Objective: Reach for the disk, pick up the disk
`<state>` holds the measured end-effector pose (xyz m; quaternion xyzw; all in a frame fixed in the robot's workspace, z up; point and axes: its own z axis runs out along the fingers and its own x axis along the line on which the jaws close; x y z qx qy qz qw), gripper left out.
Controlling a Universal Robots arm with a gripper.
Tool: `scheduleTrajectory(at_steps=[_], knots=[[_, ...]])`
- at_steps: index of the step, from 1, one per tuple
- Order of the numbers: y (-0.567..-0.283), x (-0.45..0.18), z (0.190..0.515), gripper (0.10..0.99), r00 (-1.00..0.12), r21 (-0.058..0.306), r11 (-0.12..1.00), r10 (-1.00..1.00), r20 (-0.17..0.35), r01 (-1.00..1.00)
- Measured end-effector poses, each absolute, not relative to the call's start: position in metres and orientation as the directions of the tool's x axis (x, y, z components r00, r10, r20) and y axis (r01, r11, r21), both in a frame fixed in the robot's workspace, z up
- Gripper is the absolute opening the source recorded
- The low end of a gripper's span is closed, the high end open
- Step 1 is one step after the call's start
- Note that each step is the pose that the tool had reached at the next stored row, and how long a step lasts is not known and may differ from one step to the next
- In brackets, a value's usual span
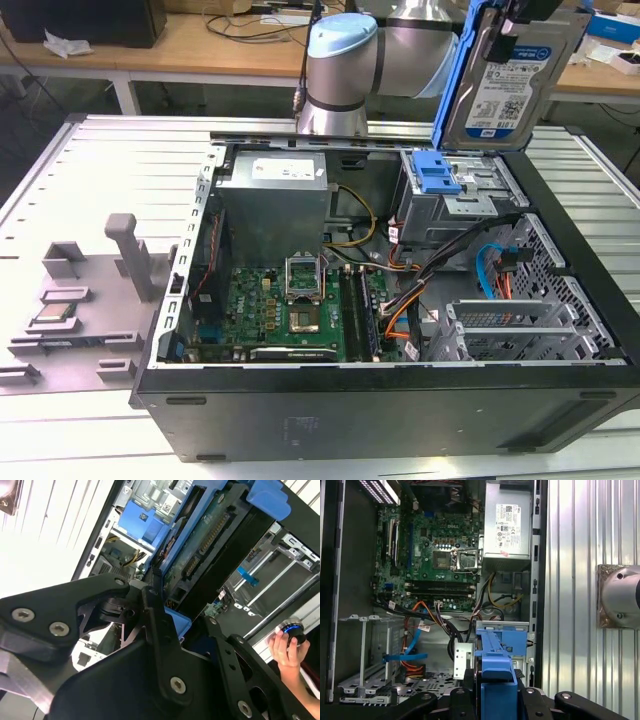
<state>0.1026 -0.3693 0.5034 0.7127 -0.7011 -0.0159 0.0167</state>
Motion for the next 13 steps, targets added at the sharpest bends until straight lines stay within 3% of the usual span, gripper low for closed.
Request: scheduleTrajectory(at_steps=[13], knots=[[-0.396,0.103,0.503,0.365,0.016,0.046,-0.016,-1.0,0.001,-0.999]])
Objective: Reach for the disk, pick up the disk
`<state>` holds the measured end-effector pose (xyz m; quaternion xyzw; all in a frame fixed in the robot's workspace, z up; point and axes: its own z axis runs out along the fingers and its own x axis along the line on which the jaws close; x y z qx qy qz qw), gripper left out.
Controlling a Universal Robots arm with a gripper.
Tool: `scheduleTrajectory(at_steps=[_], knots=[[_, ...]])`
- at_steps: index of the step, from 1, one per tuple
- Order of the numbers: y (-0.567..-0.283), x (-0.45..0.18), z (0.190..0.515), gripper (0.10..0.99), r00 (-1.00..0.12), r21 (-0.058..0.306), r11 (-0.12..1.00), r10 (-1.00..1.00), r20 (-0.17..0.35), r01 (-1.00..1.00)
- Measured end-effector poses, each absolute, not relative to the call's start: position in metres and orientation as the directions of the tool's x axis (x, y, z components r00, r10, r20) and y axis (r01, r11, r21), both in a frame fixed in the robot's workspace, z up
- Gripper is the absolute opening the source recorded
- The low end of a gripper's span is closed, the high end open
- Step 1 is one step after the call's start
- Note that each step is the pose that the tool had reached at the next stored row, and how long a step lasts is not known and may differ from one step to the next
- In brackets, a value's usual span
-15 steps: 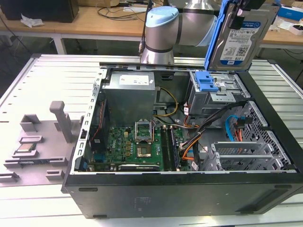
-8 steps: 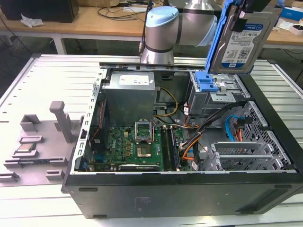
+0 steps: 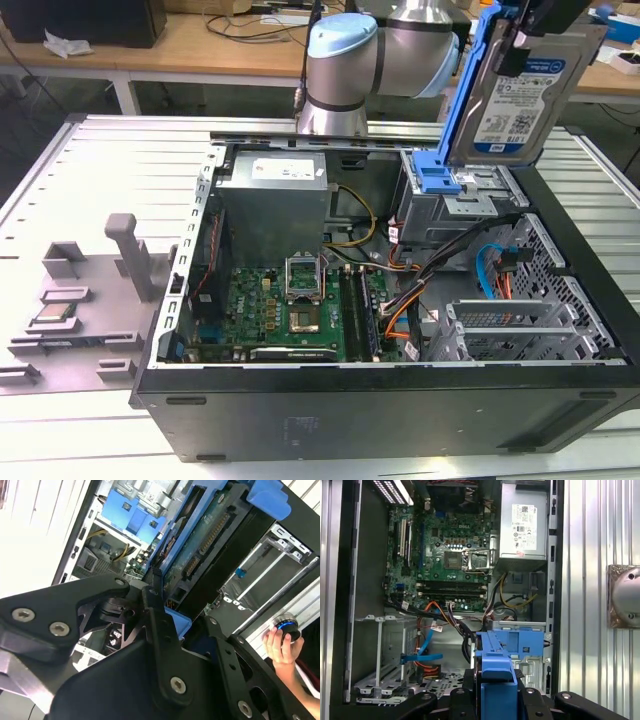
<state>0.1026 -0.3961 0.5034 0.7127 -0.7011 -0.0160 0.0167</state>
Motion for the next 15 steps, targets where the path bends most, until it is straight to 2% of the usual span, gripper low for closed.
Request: scheduleTrajectory(at_steps=[15], knots=[[-0.419,0.103,0.503,0.365,0.016,0.046,-0.016,-1.0,0.001,-0.999]])
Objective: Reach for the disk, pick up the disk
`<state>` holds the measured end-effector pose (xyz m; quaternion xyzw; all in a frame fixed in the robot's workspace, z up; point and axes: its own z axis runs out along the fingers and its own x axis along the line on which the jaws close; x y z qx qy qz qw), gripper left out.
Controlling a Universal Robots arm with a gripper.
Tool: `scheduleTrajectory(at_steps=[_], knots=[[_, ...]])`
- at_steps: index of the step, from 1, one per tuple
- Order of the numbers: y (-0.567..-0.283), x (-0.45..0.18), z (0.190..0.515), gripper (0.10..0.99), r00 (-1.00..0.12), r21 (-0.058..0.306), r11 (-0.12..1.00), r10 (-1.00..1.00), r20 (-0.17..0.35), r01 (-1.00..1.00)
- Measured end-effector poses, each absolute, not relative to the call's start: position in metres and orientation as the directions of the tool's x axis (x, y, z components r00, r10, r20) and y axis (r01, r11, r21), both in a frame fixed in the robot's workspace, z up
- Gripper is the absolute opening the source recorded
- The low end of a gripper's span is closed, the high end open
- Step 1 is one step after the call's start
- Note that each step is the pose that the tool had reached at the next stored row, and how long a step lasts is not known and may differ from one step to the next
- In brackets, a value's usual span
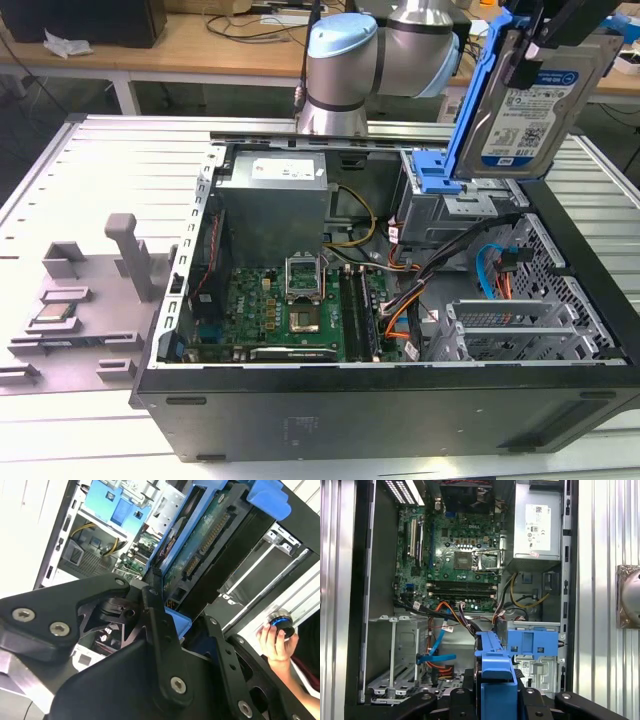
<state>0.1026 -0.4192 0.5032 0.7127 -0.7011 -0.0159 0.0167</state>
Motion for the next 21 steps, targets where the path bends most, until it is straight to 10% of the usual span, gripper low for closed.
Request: scheduleTrajectory(at_steps=[21], knots=[[-0.445,0.103,0.503,0.365,0.016,0.046,-0.016,-1.0,0.001,-0.999]])
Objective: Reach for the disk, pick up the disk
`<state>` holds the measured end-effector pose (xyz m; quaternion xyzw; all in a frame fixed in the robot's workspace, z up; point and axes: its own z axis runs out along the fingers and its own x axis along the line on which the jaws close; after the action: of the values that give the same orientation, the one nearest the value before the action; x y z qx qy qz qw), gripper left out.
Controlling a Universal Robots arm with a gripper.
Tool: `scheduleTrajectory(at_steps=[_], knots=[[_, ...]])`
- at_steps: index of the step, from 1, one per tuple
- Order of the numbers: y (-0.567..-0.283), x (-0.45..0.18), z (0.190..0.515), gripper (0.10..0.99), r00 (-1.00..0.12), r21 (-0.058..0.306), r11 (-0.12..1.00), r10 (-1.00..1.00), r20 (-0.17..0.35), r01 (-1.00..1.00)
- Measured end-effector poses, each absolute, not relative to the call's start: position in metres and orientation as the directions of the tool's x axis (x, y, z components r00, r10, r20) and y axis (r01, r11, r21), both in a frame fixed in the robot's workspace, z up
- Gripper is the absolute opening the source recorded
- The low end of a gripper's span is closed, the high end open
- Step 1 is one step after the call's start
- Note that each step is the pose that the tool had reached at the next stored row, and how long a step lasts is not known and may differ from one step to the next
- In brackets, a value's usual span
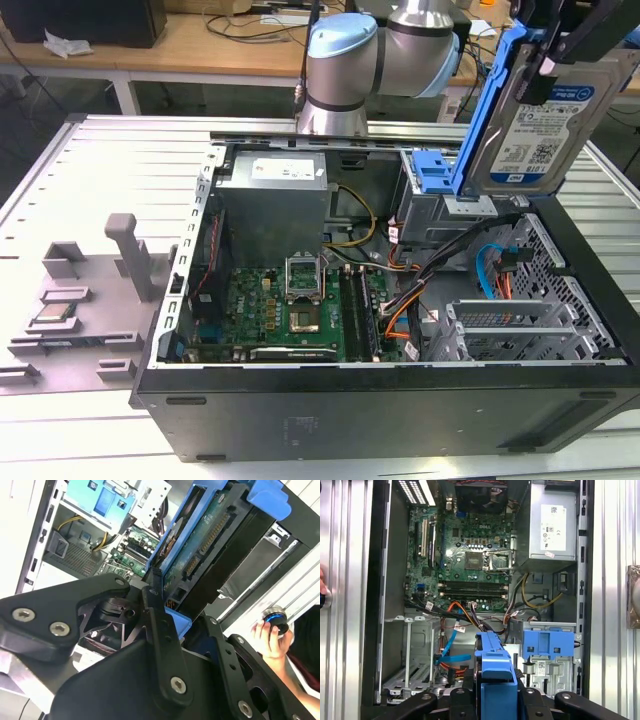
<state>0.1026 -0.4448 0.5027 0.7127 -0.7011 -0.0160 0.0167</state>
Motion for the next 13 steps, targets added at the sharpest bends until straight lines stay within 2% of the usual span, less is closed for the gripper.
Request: scheduleTrajectory(at_steps=[13], knots=[[-0.46,0.103,0.502,0.365,0.016,0.046,-0.016,-1.0,0.001,-0.999]])
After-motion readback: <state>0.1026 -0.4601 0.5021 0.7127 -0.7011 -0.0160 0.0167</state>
